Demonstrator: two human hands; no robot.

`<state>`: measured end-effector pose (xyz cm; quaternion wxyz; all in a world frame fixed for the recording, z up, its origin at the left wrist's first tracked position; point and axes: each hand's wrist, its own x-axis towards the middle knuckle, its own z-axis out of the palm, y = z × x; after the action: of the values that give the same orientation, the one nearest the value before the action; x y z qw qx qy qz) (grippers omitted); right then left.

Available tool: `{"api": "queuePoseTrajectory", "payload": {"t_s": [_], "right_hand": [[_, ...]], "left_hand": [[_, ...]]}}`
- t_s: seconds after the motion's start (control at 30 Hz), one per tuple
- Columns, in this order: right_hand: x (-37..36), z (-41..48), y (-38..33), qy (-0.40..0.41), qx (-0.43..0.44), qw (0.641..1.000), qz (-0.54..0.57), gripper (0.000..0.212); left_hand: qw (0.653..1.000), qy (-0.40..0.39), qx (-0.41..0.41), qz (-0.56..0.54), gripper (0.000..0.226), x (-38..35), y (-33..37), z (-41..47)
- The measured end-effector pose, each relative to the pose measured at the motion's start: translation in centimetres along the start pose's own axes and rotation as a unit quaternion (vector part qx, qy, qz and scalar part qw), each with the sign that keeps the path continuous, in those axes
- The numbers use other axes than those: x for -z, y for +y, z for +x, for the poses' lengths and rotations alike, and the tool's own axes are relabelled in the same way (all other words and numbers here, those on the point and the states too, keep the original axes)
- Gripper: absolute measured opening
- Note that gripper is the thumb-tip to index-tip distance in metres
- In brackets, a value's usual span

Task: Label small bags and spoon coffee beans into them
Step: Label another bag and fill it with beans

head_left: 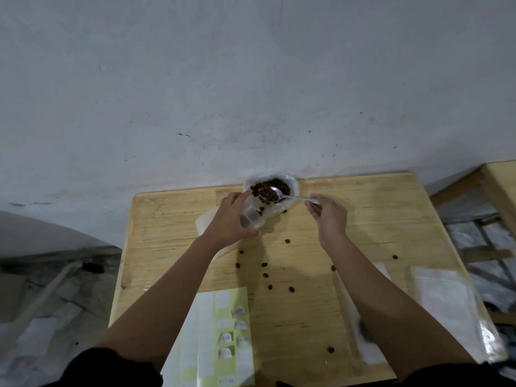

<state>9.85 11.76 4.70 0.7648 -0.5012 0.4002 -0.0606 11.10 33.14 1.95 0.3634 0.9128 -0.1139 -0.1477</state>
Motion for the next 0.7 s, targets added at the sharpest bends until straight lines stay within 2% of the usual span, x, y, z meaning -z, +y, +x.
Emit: {"api": "queuePoseTrajectory", "payload": {"t_s": [0.3, 0.5, 0.7], "right_hand": [[2.0, -2.8, -1.5, -0.087, 0.091, 0.989, -0.075, 0.021], [1.6, -4.4, -0.9, -0.177, 0.157, 0.956, -0.173, 0.015], [1.8, -3.7, -1.3, -0.056, 0.188, 0.972, -0.127, 0.015]], "left_hand": [[1.0, 0.006, -0.001, 0.015, 0.096, -0.1, 0.4, -0.5], [1.0, 0.004, -0.013, 0.007, 0.094, 0.0, 0.9, -1.0], [1.0, 0.028, -0.012, -0.008, 0.094, 1.0, 0.6, -2.0]]}}
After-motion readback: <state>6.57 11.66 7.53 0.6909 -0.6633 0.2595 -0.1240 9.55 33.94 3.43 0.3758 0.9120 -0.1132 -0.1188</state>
